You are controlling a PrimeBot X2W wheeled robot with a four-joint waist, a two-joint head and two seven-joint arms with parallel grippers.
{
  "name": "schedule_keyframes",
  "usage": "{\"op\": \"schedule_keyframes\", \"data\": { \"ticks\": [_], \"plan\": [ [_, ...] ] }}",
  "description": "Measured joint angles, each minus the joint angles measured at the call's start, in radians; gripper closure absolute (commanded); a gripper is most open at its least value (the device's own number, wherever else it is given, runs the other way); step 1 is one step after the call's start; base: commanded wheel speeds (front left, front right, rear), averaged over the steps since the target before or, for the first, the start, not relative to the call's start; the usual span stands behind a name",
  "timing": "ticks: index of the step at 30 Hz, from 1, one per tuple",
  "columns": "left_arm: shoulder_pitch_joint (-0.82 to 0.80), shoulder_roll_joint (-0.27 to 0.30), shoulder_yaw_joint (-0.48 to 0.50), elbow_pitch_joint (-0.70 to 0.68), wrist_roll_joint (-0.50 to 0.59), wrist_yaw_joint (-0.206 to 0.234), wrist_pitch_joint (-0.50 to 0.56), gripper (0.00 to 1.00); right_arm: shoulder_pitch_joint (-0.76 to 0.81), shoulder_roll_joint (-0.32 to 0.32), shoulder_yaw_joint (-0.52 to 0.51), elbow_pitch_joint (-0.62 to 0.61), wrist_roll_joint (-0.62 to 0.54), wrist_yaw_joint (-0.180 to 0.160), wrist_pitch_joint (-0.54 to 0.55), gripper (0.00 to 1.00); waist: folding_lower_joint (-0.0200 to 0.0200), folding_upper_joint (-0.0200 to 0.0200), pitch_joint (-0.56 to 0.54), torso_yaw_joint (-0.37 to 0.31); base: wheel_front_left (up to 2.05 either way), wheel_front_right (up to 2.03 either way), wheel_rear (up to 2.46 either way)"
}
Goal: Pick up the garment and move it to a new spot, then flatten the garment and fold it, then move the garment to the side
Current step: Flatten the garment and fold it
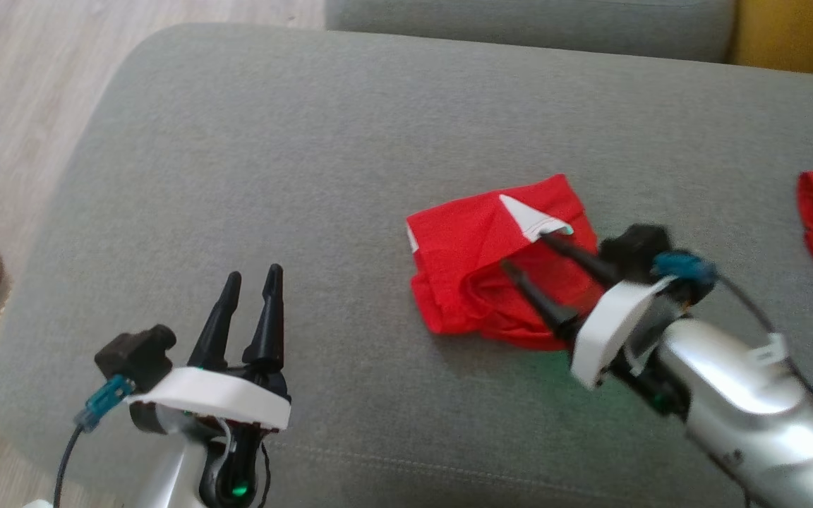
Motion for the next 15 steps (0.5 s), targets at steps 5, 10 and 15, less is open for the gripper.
{"op": "schedule_keyframes", "data": {
  "ticks": [5, 10, 15],
  "plan": [
    [0.000, 0.000, 0.004, -0.016, 0.007, 0.000, 0.000, 0.00, 0.022, -0.038, -0.142, -0.041, 0.000, 0.000, -0.048, 0.00, 0.0000, 0.0000, -0.011, -0.039, 0.00, 0.00, 0.00],
    [0.003, 0.000, 0.006, -0.034, 0.007, 0.000, 0.000, 0.00, 0.109, -0.053, -0.309, -0.048, -0.046, 0.000, -0.080, 0.00, 0.0000, 0.0000, -0.015, -0.068, 0.00, 0.00, 0.00],
    [0.003, 0.000, 0.005, -0.061, 0.007, 0.000, 0.000, 0.00, 0.203, -0.018, -0.471, -0.024, -0.154, 0.000, -0.104, 0.00, 0.0000, 0.0000, -0.005, -0.081, 0.00, 0.00, 0.00]
  ]
}}
